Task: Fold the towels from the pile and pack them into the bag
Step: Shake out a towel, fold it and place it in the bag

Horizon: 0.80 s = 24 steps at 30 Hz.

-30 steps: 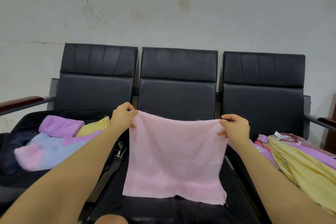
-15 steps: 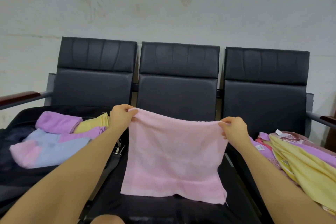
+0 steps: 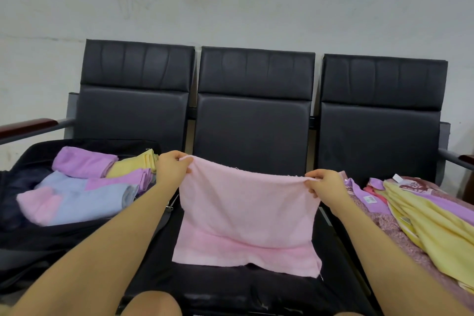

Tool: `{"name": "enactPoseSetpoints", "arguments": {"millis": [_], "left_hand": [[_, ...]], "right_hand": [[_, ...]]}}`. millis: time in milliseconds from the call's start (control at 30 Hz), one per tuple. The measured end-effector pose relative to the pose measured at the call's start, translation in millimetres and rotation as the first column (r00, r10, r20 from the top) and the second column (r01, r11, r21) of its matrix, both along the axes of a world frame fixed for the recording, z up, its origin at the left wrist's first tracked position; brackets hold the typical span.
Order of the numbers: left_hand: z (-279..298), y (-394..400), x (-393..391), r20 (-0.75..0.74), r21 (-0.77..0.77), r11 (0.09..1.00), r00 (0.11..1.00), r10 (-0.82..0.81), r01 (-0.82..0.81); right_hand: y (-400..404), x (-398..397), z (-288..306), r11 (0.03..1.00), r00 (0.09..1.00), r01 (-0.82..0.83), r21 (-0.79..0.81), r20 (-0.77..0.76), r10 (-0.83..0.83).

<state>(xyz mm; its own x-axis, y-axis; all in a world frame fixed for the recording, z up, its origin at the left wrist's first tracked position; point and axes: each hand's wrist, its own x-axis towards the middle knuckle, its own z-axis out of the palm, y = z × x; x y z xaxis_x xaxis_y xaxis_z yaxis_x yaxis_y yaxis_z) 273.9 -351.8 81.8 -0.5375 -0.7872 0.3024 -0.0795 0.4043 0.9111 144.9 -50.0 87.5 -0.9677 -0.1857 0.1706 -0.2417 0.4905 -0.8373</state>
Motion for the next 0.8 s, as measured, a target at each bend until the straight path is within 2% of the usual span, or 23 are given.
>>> {"name": "enactPoseSetpoints", "arguments": {"millis": [67, 167, 400, 667, 800], "left_hand": [[-1, -1, -3, -0.006, 0.013, 1.0, 1.0, 0.004, -0.004], [-2, 0, -4, -0.009, 0.017, 1.0, 1.0, 0.022, -0.022], [13, 5, 4, -0.113, -0.007, 0.998, 0.992, 0.06, -0.061], [73, 22, 19, -0.3, -0.106, 0.983, 0.947, 0.112, -0.15], [107, 32, 25, -0.35, -0.147, 0.966, 0.924, 0.152, -0.214]], "right_hand": [[0, -1, 0, 0.997, 0.999, -0.027, 0.066, -0.022, 0.028], [2, -1, 1, 0.996, 0.998, -0.036, 0.076, -0.042, 0.039], [5, 2, 15, 0.983, 0.989, 0.105, -0.151, -0.085, -0.119], [2, 26, 71, 0.895, 0.928, 0.036, -0.446, -0.318, -0.196], [1, 38, 104, 0.851, 0.873, 0.032, -0.524, -0.4, -0.278]]}}
